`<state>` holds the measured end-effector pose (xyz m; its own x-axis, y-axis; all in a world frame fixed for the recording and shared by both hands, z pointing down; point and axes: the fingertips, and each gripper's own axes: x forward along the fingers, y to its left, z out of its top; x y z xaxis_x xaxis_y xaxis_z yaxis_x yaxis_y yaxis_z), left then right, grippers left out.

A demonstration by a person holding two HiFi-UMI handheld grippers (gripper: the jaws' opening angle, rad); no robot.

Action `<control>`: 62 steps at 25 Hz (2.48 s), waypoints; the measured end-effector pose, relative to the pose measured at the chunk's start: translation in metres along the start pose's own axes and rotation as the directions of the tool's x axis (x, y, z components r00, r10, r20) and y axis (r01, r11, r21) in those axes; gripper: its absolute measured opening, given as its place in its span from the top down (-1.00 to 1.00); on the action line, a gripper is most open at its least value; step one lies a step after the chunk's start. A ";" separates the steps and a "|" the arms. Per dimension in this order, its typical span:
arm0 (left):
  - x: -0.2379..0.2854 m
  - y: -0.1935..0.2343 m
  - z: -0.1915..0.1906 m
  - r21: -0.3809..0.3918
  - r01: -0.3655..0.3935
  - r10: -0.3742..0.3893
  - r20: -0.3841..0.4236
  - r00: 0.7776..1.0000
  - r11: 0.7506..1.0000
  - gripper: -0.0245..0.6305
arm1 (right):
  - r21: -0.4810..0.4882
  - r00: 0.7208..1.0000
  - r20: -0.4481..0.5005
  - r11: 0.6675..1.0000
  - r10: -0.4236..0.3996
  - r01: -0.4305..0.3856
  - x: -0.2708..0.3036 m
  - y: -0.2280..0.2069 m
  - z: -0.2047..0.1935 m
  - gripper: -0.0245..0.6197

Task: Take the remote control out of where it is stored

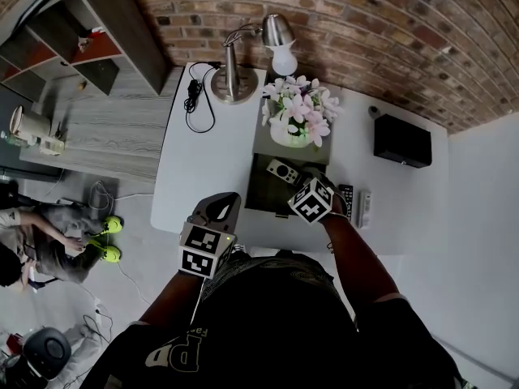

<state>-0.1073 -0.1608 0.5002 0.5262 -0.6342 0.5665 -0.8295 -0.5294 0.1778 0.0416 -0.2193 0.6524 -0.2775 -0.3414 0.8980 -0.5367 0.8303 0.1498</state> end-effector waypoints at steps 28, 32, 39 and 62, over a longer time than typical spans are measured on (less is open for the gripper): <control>0.001 -0.045 0.007 0.155 0.153 -0.158 0.018 0.987 0.976 0.91 | 0.521 0.915 0.385 0.847 -0.119 -0.109 -0.127 0.036 0.026 0.32; 0.009 -0.065 0.010 0.205 0.206 -0.210 -0.001 0.978 0.957 0.91 | 0.578 0.906 0.387 0.811 -0.173 -0.091 -0.142 0.034 0.009 0.32; 0.024 -0.097 0.016 0.259 0.268 -0.273 -0.019 0.962 0.928 0.91 | 0.642 0.896 0.369 0.765 -0.246 -0.053 -0.163 0.025 -0.024 0.32; 0.099 -0.217 0.032 0.337 0.394 -0.382 -0.102 0.918 0.855 0.91 | 0.840 0.882 0.214 0.541 -0.420 0.054 -0.202 -0.051 -0.194 0.32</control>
<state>0.1306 -0.1272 0.4919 0.7812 -0.3225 0.5344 -0.4396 -0.8921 0.1042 0.2789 -0.1072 0.5436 -0.1899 -0.7437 0.6410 -0.9740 0.0608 -0.2181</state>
